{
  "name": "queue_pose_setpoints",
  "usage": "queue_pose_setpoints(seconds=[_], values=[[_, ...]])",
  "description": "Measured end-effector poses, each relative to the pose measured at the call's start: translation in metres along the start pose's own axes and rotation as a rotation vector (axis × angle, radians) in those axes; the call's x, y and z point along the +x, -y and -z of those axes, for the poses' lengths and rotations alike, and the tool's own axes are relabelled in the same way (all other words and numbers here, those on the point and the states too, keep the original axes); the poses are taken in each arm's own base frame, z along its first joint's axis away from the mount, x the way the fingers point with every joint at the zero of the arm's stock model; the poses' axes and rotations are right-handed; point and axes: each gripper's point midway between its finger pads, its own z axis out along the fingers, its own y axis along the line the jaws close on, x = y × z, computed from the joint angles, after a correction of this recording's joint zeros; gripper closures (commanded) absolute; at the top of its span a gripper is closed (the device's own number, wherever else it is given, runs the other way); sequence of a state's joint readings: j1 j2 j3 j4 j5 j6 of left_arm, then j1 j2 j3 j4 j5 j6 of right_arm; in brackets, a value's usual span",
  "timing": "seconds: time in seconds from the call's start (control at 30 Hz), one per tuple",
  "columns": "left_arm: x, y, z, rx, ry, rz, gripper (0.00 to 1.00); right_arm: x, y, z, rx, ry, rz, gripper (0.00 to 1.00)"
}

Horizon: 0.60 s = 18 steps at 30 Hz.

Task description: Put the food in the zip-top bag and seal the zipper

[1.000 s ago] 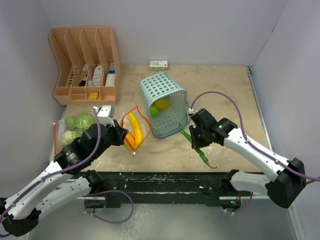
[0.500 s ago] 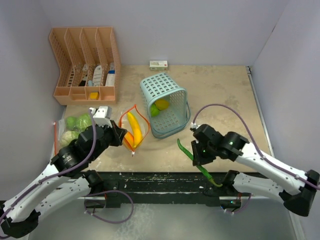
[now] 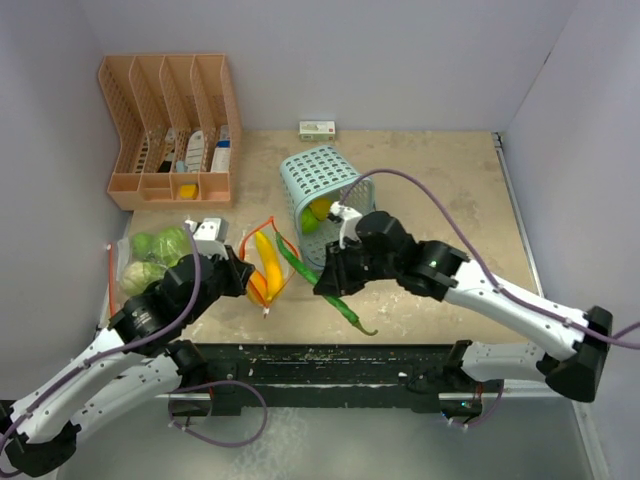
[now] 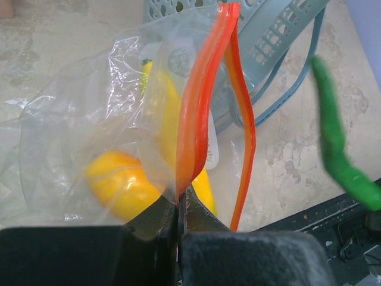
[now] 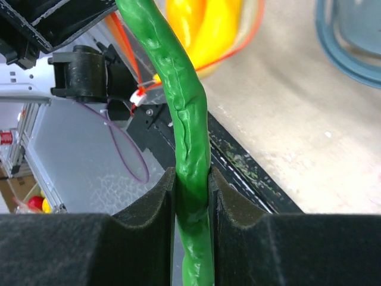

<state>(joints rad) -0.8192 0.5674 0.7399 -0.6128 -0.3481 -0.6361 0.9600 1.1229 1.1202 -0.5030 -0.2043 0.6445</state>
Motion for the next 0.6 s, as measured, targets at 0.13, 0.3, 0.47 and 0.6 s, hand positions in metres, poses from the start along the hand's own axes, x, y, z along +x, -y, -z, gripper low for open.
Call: queue_pose_setpoints(seconds=[0.13,0.3,0.47,0.6], values=[[0.002,0.003,-0.009,-0.004,-0.014,-0.006,1.00,0.009,-0.014,-0.033,-0.042,-0.051,0.009,0.82],[0.008,0.012,-0.024,0.008,-0.047,-0.030,1.00,0.009,-0.024,-0.049,-0.069,-0.056,-0.007,0.81],[0.009,0.017,-0.025,0.042,-0.057,-0.057,1.00,0.012,-0.015,-0.066,-0.017,-0.092,-0.021,0.81],[0.004,0.020,-0.018,0.071,-0.037,-0.067,1.00,0.017,-0.003,-0.078,0.042,-0.122,-0.028,0.81]])
